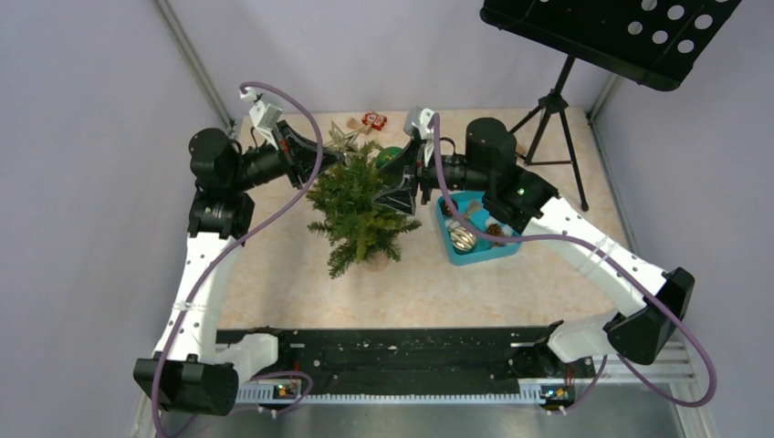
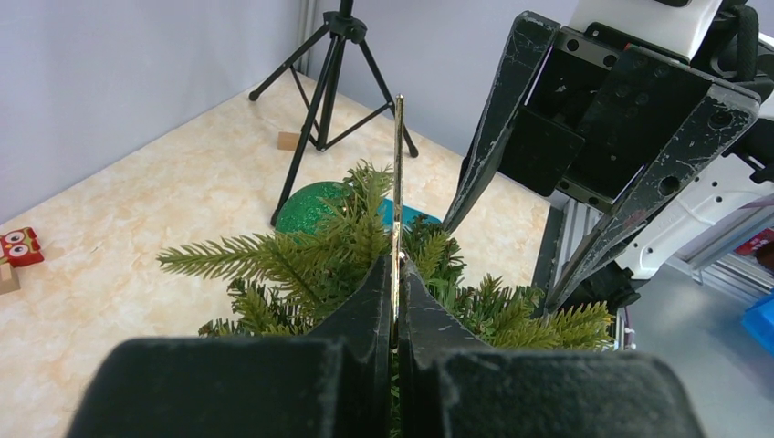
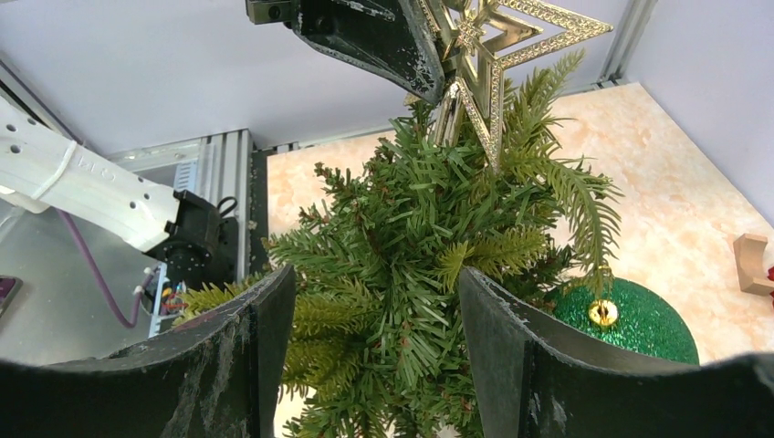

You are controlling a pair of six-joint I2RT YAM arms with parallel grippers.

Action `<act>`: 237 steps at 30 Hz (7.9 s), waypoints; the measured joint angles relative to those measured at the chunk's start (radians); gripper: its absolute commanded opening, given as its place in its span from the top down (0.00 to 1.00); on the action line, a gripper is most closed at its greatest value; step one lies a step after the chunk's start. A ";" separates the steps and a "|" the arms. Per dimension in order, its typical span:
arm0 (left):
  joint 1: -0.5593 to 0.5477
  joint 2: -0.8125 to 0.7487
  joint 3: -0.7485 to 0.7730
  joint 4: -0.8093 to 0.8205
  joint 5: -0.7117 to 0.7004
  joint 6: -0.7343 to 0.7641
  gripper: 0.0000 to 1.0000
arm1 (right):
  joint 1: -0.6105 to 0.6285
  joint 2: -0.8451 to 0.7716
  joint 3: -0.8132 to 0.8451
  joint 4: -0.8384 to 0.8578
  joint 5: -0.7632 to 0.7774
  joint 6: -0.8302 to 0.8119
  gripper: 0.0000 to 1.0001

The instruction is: Decorate the small christmas tree

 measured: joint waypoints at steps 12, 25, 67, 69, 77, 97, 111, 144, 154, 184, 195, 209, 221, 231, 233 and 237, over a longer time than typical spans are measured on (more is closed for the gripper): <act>0.000 -0.022 -0.057 0.085 0.009 0.008 1.00 | 0.000 0.003 0.000 0.000 -0.014 0.024 0.35; 0.000 -0.028 -0.090 0.162 0.026 -0.042 0.98 | 0.000 0.004 0.000 0.000 -0.019 0.034 0.35; 0.015 -0.024 0.061 -0.317 0.046 0.254 0.28 | 0.000 0.011 0.016 0.000 -0.025 0.050 0.31; 0.020 -0.032 0.074 -0.360 0.031 0.277 0.27 | 0.000 0.010 0.027 0.000 -0.025 0.056 0.28; 0.041 -0.139 0.077 -0.457 -0.057 0.290 0.21 | -0.010 -0.040 0.083 -0.047 0.063 0.079 0.21; 0.072 -0.563 -0.292 -0.415 -0.694 0.064 0.21 | -0.494 -0.115 -0.212 -0.278 0.547 0.400 0.28; 0.105 -0.617 -0.479 -0.419 -0.947 0.039 0.24 | -0.445 -0.001 -0.426 -0.481 0.631 0.357 0.53; 0.111 -0.624 -0.488 -0.365 -0.920 0.051 0.26 | -0.410 0.094 -0.421 -0.449 0.692 0.187 1.00; 0.111 -0.611 -0.415 -0.327 -0.802 0.109 0.28 | -0.410 0.012 -0.006 -0.714 0.617 0.048 1.00; -0.161 -0.214 0.144 -0.240 -0.157 0.132 0.32 | -0.408 -0.245 0.237 -0.227 -0.382 -0.042 1.00; -0.431 -0.012 0.234 -0.007 -0.208 0.064 0.30 | -0.360 -0.163 0.236 0.299 -0.499 0.426 1.00; -0.497 0.018 0.300 0.026 -0.253 0.071 0.25 | -0.296 -0.098 0.327 0.039 -0.491 0.306 1.00; -0.439 -0.165 0.259 -0.310 -0.361 0.246 0.21 | -0.211 -0.080 0.321 -0.525 -0.422 -0.033 1.00; -0.439 -0.146 0.251 -0.523 -0.330 0.428 0.23 | 0.008 0.101 0.453 -0.885 -0.215 -0.237 1.00; -0.438 -0.143 0.245 -0.558 -0.320 0.453 0.25 | 0.008 0.100 0.454 -0.899 -0.208 -0.240 1.00; -0.438 -0.145 0.244 -0.587 -0.309 0.489 0.26 | 0.009 0.097 0.454 -0.916 -0.214 -0.266 1.00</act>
